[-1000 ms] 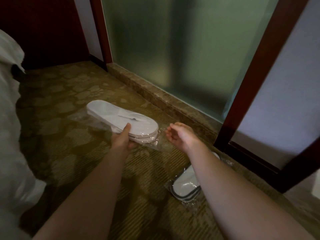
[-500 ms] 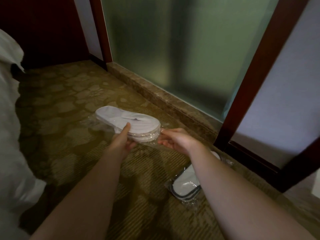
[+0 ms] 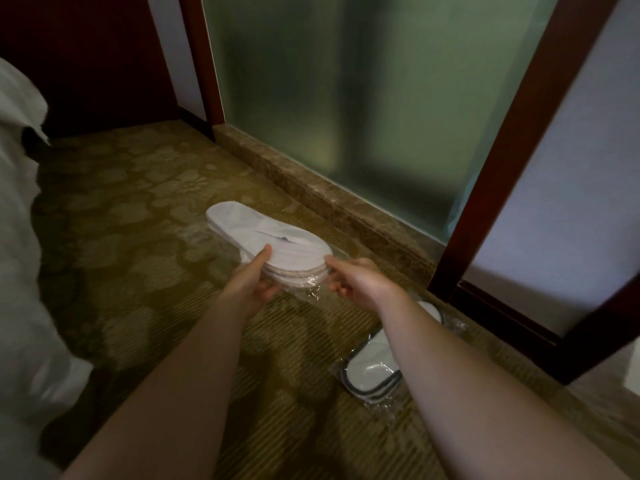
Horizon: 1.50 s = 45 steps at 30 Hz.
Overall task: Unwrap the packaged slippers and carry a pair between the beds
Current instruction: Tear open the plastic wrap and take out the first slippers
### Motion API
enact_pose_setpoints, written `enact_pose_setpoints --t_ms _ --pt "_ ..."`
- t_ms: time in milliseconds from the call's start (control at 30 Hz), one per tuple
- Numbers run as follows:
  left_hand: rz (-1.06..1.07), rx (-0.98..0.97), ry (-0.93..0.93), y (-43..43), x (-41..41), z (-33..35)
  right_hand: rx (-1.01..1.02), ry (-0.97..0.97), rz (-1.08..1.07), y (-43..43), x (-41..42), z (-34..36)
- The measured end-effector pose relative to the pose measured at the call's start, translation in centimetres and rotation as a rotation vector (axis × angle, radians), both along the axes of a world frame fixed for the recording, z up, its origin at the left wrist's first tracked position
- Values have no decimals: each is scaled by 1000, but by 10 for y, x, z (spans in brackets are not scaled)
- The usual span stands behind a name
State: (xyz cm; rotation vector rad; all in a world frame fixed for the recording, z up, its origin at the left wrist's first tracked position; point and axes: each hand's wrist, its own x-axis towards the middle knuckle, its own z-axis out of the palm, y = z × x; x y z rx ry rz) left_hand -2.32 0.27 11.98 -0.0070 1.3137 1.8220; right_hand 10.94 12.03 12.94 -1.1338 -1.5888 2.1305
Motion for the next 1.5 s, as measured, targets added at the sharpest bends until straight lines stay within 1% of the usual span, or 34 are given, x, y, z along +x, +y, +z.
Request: enact_pose_setpoints --t_ms 133,233,300,367,433,500,533,567,633,700,767,867,1000,1100,1233,1367,1433,1500 --pt "40 21 -8 -1 -1 2 24 1 -17 0 -4 1" --pt "44 14 6 -4 -2 1 -12 -13 15 1 -3 1" --pt "27 -10 11 -7 -4 0 -58 21 25 0 -1 2" --pt "19 2 -4 -9 -6 0 -74 70 -16 1 -1 1" --pt "37 27 -12 -8 -6 0 -2 68 -88 3 -5 -3" --pt "70 30 -20 -6 -5 0 147 -16 -136 2 -10 -6" --pt "78 27 -20 -5 -4 0 191 -37 -157 3 -11 -8" --pt "81 21 -19 -4 -4 0 192 -38 -171 3 -11 -8" --pt "70 9 -17 -2 -2 1 74 30 -139 4 -8 -7" --pt "37 5 -15 -2 -1 1 -60 93 -59 2 -4 -2" --pt "3 -1 -8 -3 1 2 -130 119 -27 0 -1 1" --pt "-14 -12 8 -2 1 0 -155 127 -17 -1 -2 0" --pt "-4 -3 13 -3 2 1 -138 110 -7 -1 -3 1" --pt "44 3 28 -2 0 4 -117 125 -30 -5 -6 4" --pt "159 29 10 -5 -9 -1 -53 106 -38 -8 -12 1" --pt "273 0 -4 -6 -11 -3 -3 99 -42 -10 -12 1" --pt "336 -12 15 -3 -10 -1 -4 111 -44 -11 -12 2" --pt "389 -46 40 1 -10 -1 -51 134 -30 -9 -11 3"
